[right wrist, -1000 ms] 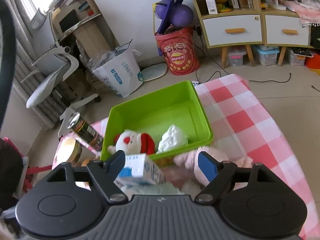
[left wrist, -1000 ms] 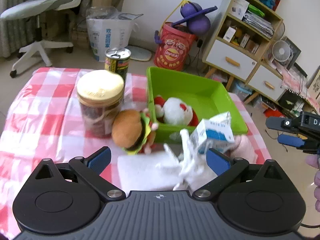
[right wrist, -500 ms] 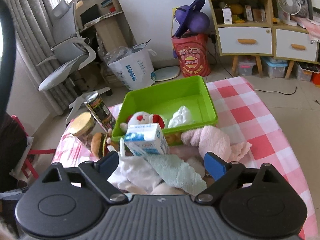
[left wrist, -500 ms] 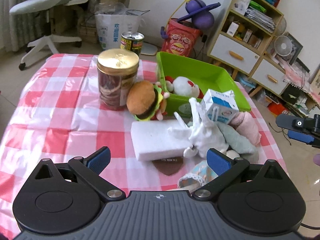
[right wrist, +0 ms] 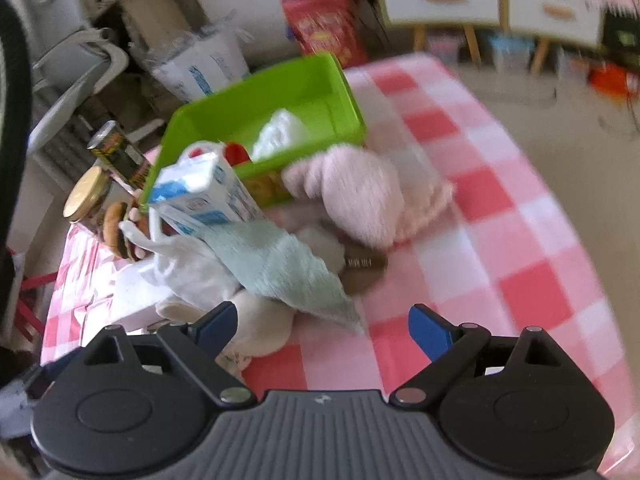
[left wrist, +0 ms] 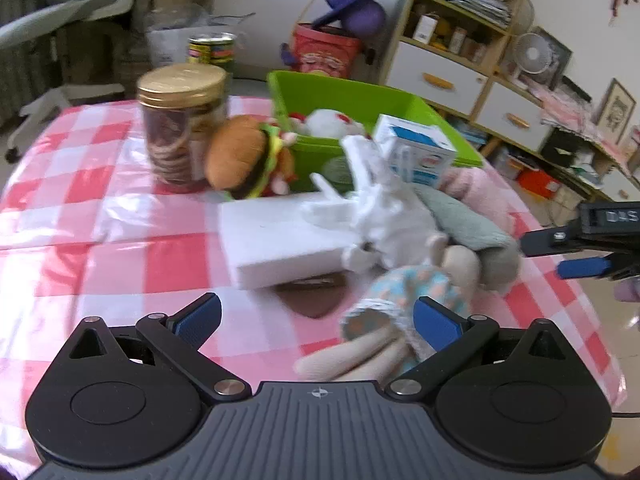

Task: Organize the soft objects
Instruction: 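Withdraw both tools from the tray back toward the remaining toys, then grasp the blue-dress doll with the left tool while the right tool grasps the mint towel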

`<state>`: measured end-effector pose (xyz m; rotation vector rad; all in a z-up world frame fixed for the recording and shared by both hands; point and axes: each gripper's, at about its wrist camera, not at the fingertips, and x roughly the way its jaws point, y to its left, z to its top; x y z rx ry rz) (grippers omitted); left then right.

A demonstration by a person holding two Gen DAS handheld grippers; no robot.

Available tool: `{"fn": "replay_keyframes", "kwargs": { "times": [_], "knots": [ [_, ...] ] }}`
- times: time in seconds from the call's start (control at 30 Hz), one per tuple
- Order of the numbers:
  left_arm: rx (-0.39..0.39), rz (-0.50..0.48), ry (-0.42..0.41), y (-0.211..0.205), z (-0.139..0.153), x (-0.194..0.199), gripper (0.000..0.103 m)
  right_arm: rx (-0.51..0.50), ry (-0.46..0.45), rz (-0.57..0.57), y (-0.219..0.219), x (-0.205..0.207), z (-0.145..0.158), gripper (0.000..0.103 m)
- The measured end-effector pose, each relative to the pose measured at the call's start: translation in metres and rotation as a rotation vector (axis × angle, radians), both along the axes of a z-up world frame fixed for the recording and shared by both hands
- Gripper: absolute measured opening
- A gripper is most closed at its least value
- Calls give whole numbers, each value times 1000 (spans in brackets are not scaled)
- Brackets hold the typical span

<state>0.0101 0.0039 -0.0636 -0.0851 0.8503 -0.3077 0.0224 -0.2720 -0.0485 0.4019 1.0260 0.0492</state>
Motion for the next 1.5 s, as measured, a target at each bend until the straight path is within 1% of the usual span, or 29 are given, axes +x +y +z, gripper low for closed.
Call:
{"fn": "replay_keyframes", "kwargs": {
  "times": [0.07,0.17,0.3,0.47,0.67,0.73,0.77,0.9,1.07,1.13,1.17,1.2,1.23,1.27,1.3,1.33,1.37,1.4,1.43,1.5],
  "knots": [
    [-10,-31,-5,-7,-1,-2,97,38,22,-13,-4,2,-6,70],
    [-7,-84,-16,-19,-3,-6,97,54,29,-17,-3,3,-10,70],
    [18,-147,-22,-36,-9,-10,97,55,25,-13,2,4,-11,70],
    [52,-185,-30,-51,-13,-12,92,70,23,-13,8,8,-14,70],
    [71,-234,-52,-65,-13,-15,76,105,-4,-34,11,11,-15,69],
    [76,-252,-38,-69,-14,-14,68,134,-13,-51,11,13,-17,68],
    [77,-257,-30,-70,-15,-14,66,152,-17,-62,11,14,-17,67],
    [87,-259,-18,-72,-18,-14,60,200,-25,-94,11,18,-21,59],
    [96,-247,-3,-71,-20,-12,50,200,-46,-119,10,22,-26,45],
    [92,-243,4,-70,-20,-11,48,204,-52,-123,10,23,-28,34],
    [88,-242,7,-70,-20,-11,47,206,-56,-125,10,24,-29,31],
    [84,-241,8,-69,-19,-10,44,209,-58,-125,10,24,-30,25],
    [81,-240,9,-69,-18,-10,41,212,-60,-125,10,24,-30,16],
    [80,-239,12,-68,-17,-10,38,211,-61,-123,10,25,-31,11],
    [79,-239,15,-69,-16,-10,32,206,-68,-116,10,26,-30,1],
    [77,-237,18,-69,-14,-11,26,196,-81,-111,10,25,-29,0],
    [71,-236,23,-69,-11,-12,23,184,-96,-103,11,25,-27,0],
    [64,-237,29,-68,-9,-12,15,178,-106,-99,10,25,-25,0],
    [57,-239,34,-68,-6,-13,10,175,-115,-95,10,25,-23,0],
    [46,-242,37,-67,-2,-16,7,177,-132,-95,8,22,-18,0]
  ]
}}
